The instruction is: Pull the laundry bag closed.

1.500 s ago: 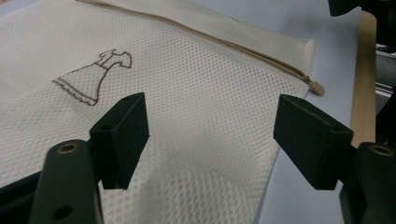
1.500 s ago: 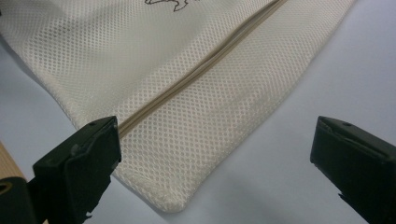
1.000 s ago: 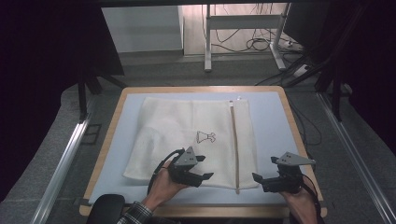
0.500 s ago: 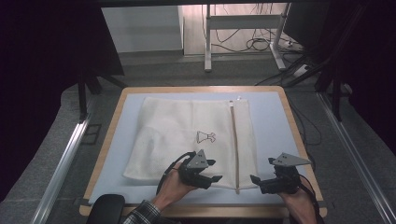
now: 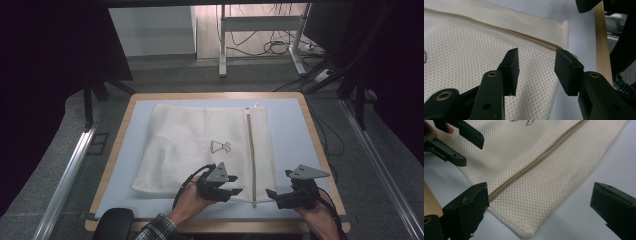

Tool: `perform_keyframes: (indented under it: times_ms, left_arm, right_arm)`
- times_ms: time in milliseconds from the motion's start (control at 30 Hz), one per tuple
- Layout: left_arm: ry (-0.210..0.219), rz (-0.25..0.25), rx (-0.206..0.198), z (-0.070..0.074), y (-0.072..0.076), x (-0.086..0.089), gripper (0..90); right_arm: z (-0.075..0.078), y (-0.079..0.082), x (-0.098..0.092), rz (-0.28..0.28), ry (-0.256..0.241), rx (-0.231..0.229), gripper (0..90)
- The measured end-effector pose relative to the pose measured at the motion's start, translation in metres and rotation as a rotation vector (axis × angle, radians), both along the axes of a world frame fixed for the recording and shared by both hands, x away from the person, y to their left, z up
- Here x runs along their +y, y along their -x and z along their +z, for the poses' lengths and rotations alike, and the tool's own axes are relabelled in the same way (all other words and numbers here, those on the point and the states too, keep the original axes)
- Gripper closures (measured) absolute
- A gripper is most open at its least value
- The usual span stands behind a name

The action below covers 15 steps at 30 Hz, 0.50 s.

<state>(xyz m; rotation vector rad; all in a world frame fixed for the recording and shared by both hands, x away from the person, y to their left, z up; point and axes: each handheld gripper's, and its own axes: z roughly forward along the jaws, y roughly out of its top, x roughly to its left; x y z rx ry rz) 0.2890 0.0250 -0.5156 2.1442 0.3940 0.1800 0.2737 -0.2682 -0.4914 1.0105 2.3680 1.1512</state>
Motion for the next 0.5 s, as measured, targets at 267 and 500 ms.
perform_keyframes:
  times_ms: [267, 500]
  left_arm:
    - [-0.019, -0.047, -0.003, -0.006, 0.004, -0.009, 64.1]
    - [-0.052, -0.06, -0.005, -0.014, 0.005, -0.015, 70.3]
  right_arm:
    - [0.0, 0.001, 0.003, 0.018, -0.004, 0.015, 2.0]
    - [-0.001, 0.005, 0.012, 0.068, 0.027, 0.028, 3.4]
